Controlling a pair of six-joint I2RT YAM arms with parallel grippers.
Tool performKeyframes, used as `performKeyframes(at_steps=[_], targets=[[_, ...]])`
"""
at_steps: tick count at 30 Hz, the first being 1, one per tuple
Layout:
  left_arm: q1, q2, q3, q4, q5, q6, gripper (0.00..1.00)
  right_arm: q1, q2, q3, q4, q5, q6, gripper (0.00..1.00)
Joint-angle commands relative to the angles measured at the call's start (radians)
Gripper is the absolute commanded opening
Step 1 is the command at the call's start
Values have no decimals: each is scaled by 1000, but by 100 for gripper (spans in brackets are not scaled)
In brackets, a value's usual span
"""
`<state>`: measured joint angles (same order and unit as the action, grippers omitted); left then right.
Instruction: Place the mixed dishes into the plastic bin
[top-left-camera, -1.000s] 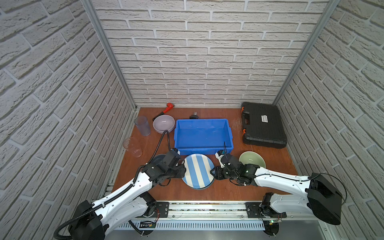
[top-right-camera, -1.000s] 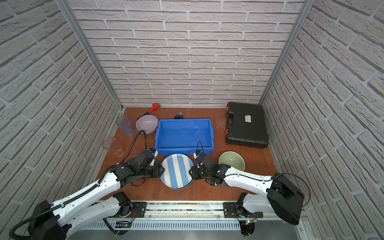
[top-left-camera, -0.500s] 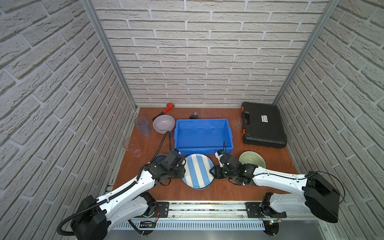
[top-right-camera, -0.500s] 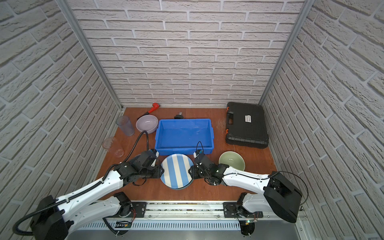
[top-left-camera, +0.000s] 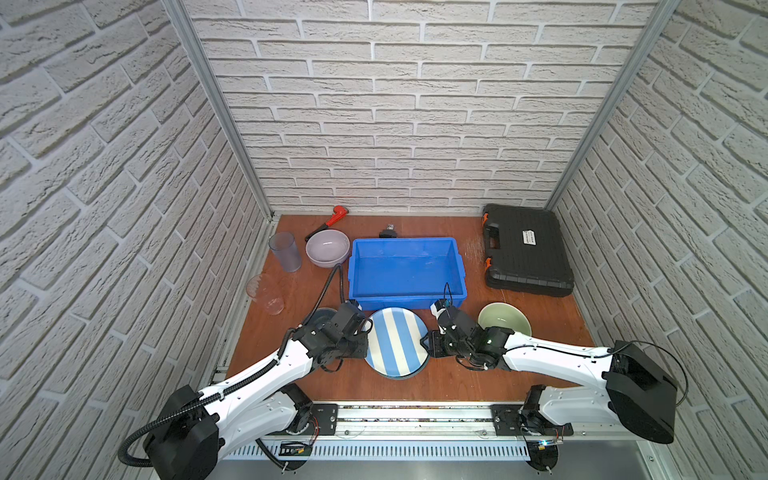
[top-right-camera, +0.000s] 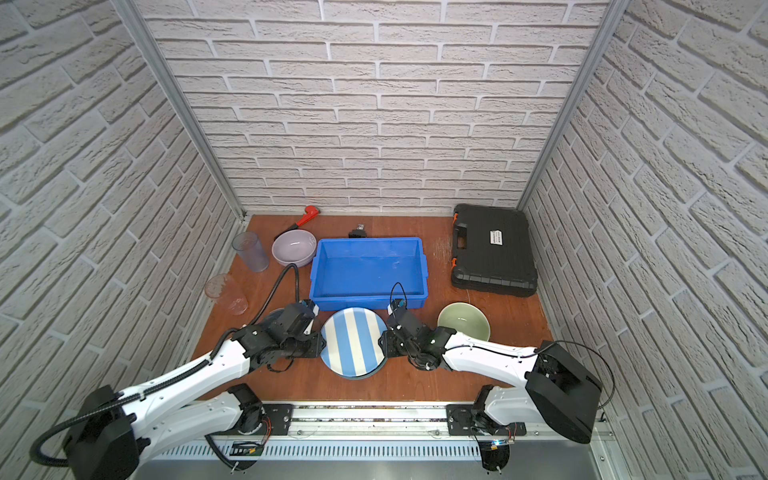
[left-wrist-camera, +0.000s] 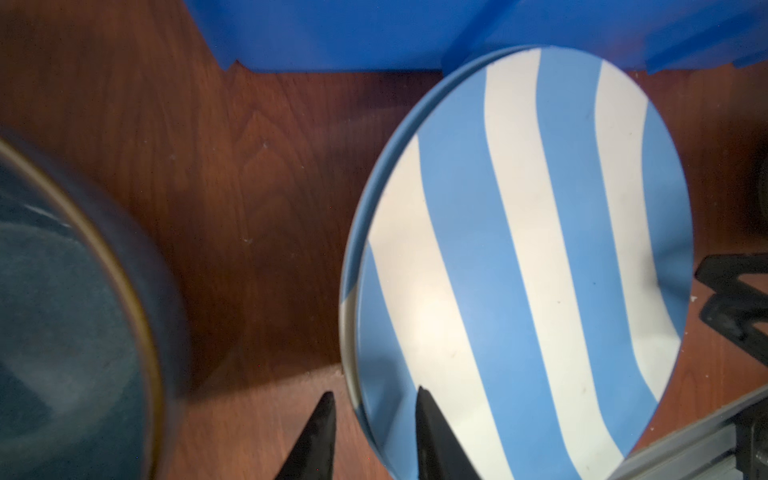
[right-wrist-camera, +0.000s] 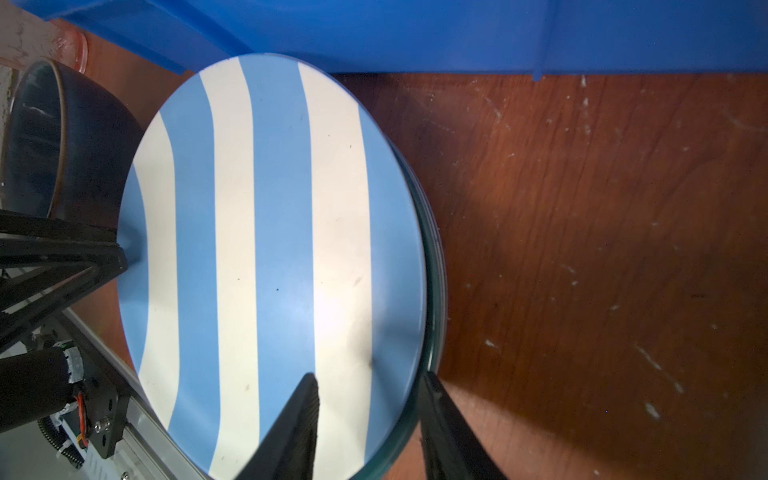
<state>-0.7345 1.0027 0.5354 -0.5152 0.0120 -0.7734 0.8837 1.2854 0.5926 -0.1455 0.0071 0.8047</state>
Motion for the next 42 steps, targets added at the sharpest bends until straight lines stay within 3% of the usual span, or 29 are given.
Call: performKeyframes(at_steps=[1,27,42], targets=[[-3,9,-14,37,-17,17,32,10,6,15,17,19,7,42],[-3,34,-49,81,-14,17,16,18,48,21,31,43,42,41],[-3,77,-61,104,2,25,12,18,-14,-89,297,-62,71,41]])
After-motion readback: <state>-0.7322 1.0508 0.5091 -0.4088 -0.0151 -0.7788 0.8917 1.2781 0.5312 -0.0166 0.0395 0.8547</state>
